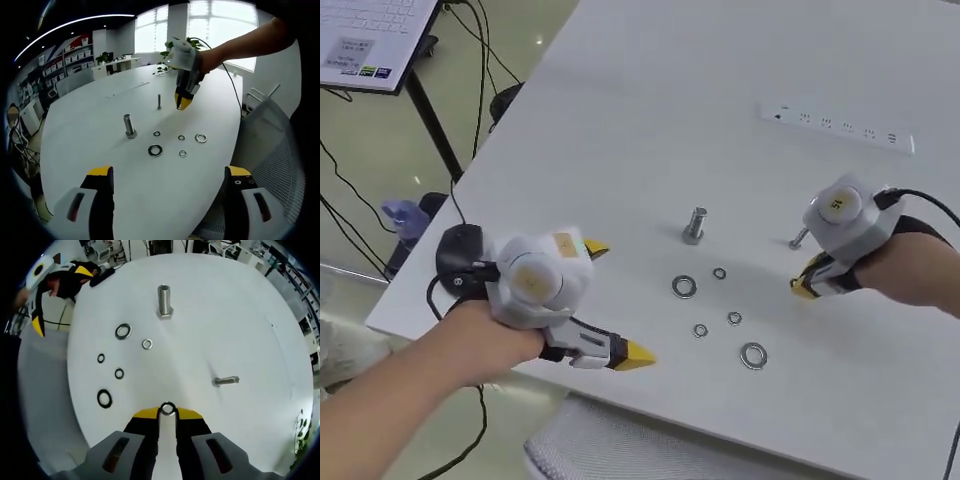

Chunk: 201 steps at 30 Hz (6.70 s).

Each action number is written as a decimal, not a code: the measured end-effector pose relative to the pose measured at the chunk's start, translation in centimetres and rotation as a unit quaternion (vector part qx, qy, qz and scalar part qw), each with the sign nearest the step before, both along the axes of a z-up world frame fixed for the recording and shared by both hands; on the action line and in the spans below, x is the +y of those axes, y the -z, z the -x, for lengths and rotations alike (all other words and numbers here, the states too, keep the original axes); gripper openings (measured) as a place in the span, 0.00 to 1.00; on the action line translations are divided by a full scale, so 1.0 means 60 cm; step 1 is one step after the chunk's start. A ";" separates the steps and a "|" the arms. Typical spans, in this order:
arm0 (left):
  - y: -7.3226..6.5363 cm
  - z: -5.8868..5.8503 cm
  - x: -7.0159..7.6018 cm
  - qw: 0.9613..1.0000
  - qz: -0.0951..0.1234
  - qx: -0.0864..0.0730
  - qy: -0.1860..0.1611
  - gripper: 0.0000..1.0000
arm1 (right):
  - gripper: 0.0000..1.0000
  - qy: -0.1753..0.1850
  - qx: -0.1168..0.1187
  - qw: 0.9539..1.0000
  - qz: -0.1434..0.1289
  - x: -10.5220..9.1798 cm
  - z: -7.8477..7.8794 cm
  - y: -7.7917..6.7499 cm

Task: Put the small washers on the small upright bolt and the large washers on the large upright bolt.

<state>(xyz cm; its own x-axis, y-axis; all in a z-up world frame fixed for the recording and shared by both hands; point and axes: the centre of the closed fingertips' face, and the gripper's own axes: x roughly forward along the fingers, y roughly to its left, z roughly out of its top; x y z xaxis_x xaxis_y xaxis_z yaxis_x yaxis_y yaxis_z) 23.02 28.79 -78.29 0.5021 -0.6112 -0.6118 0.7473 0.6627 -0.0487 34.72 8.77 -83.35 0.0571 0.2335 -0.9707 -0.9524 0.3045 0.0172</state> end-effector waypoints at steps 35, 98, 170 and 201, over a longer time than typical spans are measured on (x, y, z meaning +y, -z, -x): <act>0.011 0.004 -0.007 1.000 0.010 0.012 -0.005 0.94 | 0.12 0.007 -0.035 0.999 -0.007 -0.016 -0.140 -0.069; 0.019 -0.004 -0.001 0.999 0.027 0.018 -0.010 0.96 | 0.12 -0.029 -0.017 0.999 0.022 0.016 -0.138 -0.007; 0.016 0.011 0.012 0.999 0.019 0.031 -0.014 0.89 | 0.23 -0.028 -0.022 0.999 0.015 0.011 -0.144 0.031; -0.005 0.012 0.018 1.000 0.009 0.020 -0.013 0.89 | 0.28 -0.117 -0.037 0.992 -0.015 0.105 -0.105 -0.030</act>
